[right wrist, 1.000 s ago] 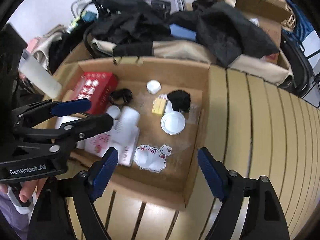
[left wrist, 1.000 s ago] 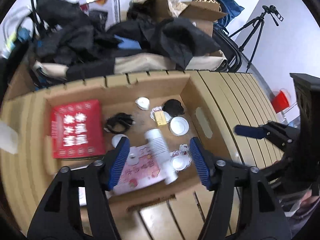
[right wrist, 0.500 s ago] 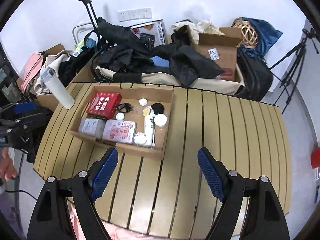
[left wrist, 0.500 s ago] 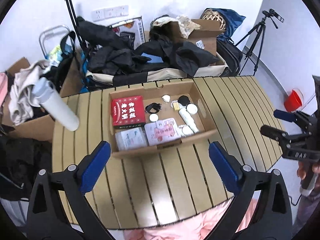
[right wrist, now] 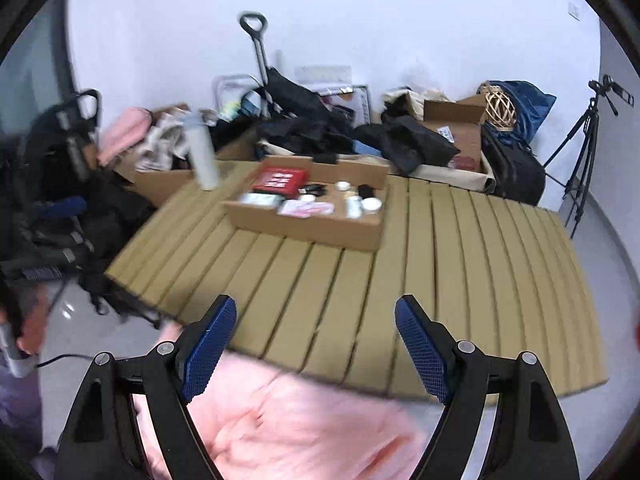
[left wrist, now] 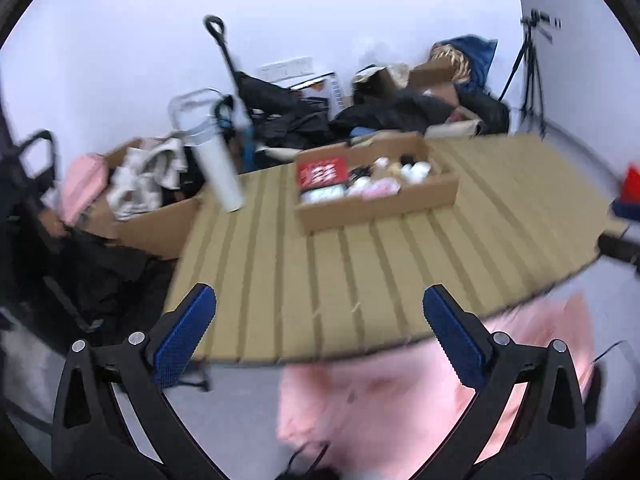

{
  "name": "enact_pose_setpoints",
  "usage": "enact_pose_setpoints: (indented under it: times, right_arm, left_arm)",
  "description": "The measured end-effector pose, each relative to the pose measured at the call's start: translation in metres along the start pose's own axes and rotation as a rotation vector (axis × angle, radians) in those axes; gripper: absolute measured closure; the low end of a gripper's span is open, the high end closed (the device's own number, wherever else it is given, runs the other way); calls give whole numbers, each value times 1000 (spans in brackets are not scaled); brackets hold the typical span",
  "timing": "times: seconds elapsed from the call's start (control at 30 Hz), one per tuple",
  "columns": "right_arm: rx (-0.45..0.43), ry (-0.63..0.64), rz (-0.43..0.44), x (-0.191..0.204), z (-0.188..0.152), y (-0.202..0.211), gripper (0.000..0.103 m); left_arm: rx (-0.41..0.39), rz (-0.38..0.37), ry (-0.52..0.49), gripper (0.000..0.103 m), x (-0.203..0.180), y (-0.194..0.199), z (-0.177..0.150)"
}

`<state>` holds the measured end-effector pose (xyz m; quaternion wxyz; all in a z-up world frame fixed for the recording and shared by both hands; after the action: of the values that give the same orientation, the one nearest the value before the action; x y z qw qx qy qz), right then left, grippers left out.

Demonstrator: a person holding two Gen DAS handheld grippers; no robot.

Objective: Organize objects

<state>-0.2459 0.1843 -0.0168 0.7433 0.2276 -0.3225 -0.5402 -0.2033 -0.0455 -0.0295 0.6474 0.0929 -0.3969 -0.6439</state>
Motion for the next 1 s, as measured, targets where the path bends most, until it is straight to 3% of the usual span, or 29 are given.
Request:
enact_pose_setpoints:
  times: [0.07,0.2,0.3,0.37,0.47,0.73,1.0]
  right_arm:
    - [-7,-12,-29,-1,-28,13,18]
    - [-62,-103,-4,5,-90,42,18]
    - [-52,-65,-20,14,-110,38,18]
    - [-47,-59,-19,19,-112,36,18]
    - [-70,-45,16,32,-114,43,18]
    - [-109,-18,-11,37,-116,49,18]
    - [-85,-34,-9,34,-119,45,18]
  left_arm:
    - [-7,-6,43,0,-12,21,-29]
    - [34,-131,186,0,-42,51,-87]
    - [49,-111,136,0,-54,58,-95]
    - [33,-72,137,0,-51,63,-94]
    - [14,-76,156,0,-48,66,-92]
    - [24,-79,143,0,-52,67,-96]
    - [15,-75,142,0,-52,68,-95]
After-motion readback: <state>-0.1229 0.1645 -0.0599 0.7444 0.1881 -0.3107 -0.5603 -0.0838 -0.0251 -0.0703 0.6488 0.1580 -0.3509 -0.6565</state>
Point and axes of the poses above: each gripper's, at about its wrist camera, not at the fingertips, and y roughly against the way its jaws point, x to its left, z to its top, the point moved 8 cm from there along -y, roughly the way its jaws point, and after that the axes turned 15 degrees about -y, right-handed, at the moved point
